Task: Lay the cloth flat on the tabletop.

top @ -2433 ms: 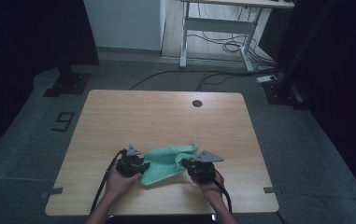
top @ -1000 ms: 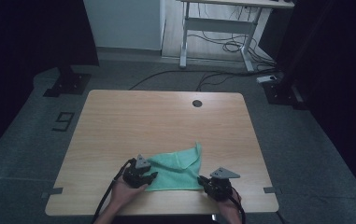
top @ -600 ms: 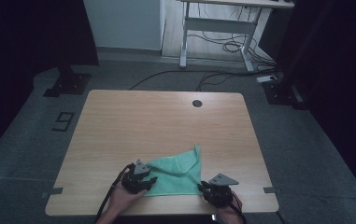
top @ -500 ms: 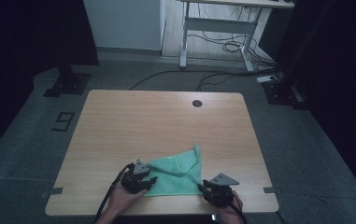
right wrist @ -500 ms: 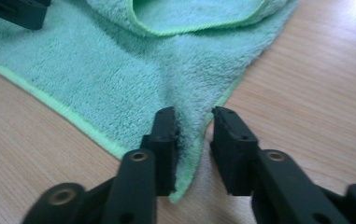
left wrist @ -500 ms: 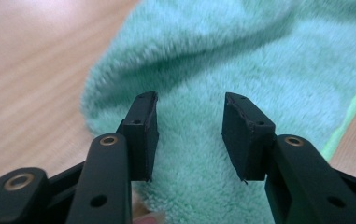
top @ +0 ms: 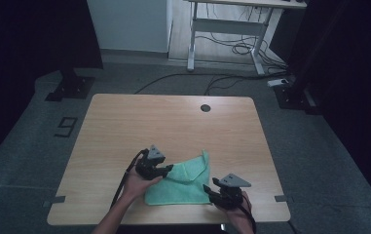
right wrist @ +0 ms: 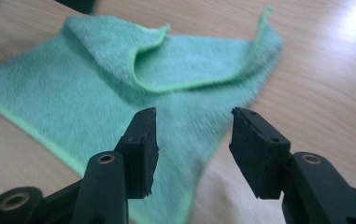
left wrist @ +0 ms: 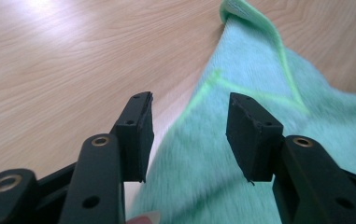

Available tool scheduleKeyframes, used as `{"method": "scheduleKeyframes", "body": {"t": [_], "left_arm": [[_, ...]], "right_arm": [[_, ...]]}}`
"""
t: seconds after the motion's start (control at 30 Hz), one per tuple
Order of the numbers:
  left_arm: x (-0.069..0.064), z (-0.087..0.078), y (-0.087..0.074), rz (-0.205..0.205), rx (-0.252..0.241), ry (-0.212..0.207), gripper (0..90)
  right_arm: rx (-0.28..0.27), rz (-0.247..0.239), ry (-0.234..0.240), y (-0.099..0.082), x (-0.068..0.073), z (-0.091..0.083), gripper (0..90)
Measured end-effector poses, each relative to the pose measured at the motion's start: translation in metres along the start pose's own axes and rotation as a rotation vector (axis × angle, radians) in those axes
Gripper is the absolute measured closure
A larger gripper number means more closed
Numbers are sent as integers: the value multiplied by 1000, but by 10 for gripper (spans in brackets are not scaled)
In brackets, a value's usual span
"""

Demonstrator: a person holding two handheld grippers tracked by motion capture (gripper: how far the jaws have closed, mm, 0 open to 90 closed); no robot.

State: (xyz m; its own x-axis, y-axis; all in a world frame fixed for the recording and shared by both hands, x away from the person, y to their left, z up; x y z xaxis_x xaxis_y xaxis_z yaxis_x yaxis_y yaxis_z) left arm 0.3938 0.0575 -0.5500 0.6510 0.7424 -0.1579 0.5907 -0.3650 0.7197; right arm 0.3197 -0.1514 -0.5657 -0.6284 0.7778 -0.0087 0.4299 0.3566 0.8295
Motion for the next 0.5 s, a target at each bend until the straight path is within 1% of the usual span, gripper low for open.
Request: {"method": "scheduleKeyframes", "body": {"t": [0.03, 0.1, 0.13, 0.2, 0.23, 0.27, 0.33, 0.37, 0.43, 0.5], "left_arm": [[0, 6, 2, 2, 15, -13, 507], [-2, 18, 2, 13, 47, -23, 495], [-2, 21, 1, 20, 61, -25, 493], [-4, 31, -4, 41, 98, -19, 489], [-5, 33, -6, 45, 104, -16, 493], [-5, 35, -8, 54, 105, -1, 508], [-5, 37, -12, 64, 109, 15, 552], [-6, 38, -15, 68, 108, 22, 595], [-6, 38, -17, 79, 88, 24, 673], [-5, 36, -17, 89, 62, 34, 762]], "right_arm": [[-2, -7, 10, 3, 3, 4, 505], [3, -28, 21, 8, 8, 14, 504], [11, -30, 28, 9, 10, 21, 504], [24, -33, 36, 9, 13, 31, 506], [32, -36, 39, 9, 14, 35, 506], [37, -39, 40, 8, 15, 37, 506], [47, -44, 38, 6, 17, 42, 509], [54, -43, 33, 5, 17, 43, 511], [61, -48, 29, 2, 17, 45, 512], [76, -47, 21, -2, 17, 46, 516]]}}
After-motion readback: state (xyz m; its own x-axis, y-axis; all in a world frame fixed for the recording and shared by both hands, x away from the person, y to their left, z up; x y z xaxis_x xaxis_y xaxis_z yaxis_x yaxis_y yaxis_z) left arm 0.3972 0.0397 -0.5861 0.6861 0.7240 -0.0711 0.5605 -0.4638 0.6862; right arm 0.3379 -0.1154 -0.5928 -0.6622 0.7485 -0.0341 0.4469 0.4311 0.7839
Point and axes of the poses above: each handheld gripper's, and its own axes: z roughly forward along the jaws, y roughly out of its top, x roughly to its left, the point moved 7 cm from there along z, roughly forward along the jaws, and after that the axes turned 6 degrees about -z, right-handed, at the moved point
